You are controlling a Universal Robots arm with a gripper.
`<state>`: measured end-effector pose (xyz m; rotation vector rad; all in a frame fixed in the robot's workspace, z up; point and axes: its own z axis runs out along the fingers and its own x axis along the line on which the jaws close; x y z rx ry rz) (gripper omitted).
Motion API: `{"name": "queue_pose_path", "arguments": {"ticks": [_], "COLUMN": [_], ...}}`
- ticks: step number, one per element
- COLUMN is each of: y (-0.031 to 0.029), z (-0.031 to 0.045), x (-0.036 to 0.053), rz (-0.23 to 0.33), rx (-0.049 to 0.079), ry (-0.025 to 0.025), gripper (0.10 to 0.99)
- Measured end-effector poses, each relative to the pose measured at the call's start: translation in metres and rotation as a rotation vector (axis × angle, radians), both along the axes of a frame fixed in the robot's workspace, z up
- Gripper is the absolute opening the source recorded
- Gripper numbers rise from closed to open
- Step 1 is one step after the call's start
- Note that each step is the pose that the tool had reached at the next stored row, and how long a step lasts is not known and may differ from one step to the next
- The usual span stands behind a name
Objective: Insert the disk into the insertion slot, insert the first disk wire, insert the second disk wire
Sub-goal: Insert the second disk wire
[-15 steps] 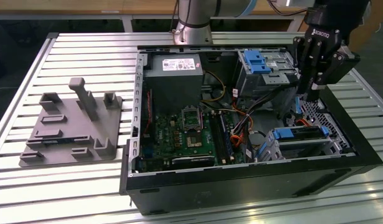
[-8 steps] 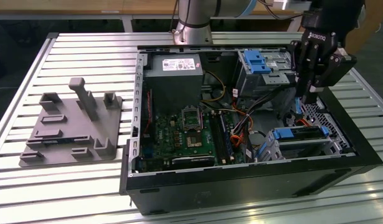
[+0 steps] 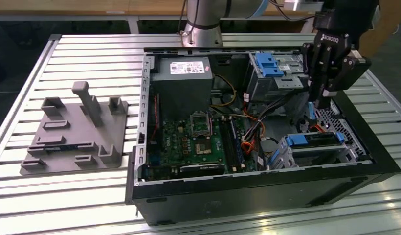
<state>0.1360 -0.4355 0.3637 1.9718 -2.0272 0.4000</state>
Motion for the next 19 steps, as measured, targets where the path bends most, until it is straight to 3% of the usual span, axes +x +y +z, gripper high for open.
{"name": "queue_pose_path", "arguments": {"ticks": [5,9,19], "y": [0.0058,0.0058,0.0], "z": [0.0037,-0.0006,-0.0094], "x": [0.0,0.0,0.0], "rz": [0.0,0.0,0.001], "rx": [0.0,-0.001,-0.005], "ry": [0.0,-0.0004,-0.0004], "gripper": [0.361,0.361,0.361]}}
